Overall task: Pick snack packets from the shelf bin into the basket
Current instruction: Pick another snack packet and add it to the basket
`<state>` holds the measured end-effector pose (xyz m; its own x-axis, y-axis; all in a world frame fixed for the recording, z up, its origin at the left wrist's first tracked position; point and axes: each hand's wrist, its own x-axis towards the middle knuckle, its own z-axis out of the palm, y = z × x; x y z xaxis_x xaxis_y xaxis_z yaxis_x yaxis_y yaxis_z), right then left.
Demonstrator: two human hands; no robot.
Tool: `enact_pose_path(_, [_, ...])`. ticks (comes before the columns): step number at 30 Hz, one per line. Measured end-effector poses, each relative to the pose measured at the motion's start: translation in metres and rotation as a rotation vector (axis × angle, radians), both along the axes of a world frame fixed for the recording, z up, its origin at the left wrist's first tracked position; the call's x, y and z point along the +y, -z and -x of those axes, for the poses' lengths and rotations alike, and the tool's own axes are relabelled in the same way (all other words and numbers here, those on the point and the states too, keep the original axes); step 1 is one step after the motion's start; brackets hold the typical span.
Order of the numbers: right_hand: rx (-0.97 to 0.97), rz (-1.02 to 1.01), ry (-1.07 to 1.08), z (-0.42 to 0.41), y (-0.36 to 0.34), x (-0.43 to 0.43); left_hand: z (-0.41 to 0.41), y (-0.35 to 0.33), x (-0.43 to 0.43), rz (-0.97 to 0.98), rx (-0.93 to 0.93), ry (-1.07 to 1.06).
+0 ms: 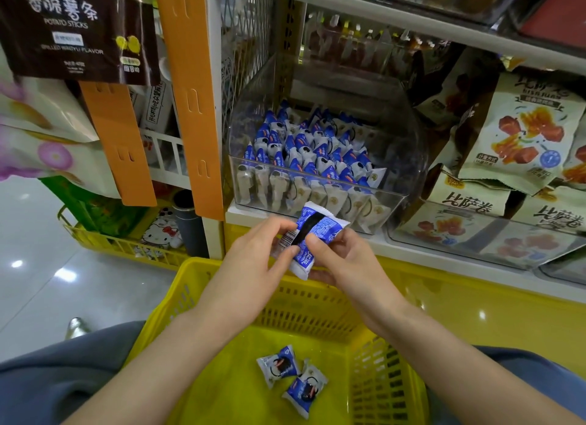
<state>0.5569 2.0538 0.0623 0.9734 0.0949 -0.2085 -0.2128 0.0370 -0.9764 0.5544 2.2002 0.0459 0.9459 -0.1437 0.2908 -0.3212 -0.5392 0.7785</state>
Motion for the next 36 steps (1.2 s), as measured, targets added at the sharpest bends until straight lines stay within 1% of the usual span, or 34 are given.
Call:
enact_pose_path(2, [-0.016,0.026,-0.001,0.001,0.000,0.001,0.003,-0.001,0.000,-0.091,-0.027,0.014])
enact_pose_path(4, [-0.038,0.082,-0.005,0.002,0.000,0.003,0.007,-0.002,-0.001,-0.213,-0.089,-0.002])
enact_pose_path(6, [-0.061,0.107,-0.005,0.002,0.000,0.005,0.009,-0.004,-0.001,-0.293,-0.149,-0.029])
enact_pose_path(8, [-0.080,0.123,-0.008,0.003,0.000,0.006,0.009,-0.005,0.000,-0.326,-0.182,-0.037])
enact_pose_path(12, [-0.099,0.157,-0.022,0.003,0.000,0.006,0.008,-0.007,-0.001,-0.389,-0.190,-0.027])
enact_pose_path(18, [-0.059,0.121,-0.027,0.000,0.002,0.006,0.008,-0.011,-0.002,-0.375,-0.181,-0.027])
enact_pose_path(22, [-0.066,0.173,-0.019,-0.002,0.004,0.006,0.006,-0.008,-0.004,-0.344,-0.178,-0.045])
enact_pose_path(24, [-0.080,0.167,-0.025,-0.002,0.005,0.005,0.006,-0.005,-0.005,-0.346,-0.185,-0.065])
enact_pose_path(27, [-0.090,0.147,-0.063,-0.002,0.005,0.003,0.004,-0.004,-0.005,-0.398,-0.188,-0.079])
enact_pose_path(29, [-0.107,0.184,-0.086,-0.002,0.006,0.002,0.004,-0.006,-0.004,-0.468,-0.206,-0.059])
enact_pose_path(32, [-0.121,0.210,-0.102,-0.003,0.007,0.003,0.001,-0.008,-0.004,-0.541,-0.307,-0.084])
enact_pose_path(34, [-0.128,0.223,-0.098,-0.003,0.007,0.003,0.000,-0.008,-0.004,-0.520,-0.305,-0.076])
enact_pose_path(36, [-0.130,0.227,-0.093,-0.004,0.007,0.003,-0.002,-0.007,-0.003,-0.411,-0.226,-0.064])
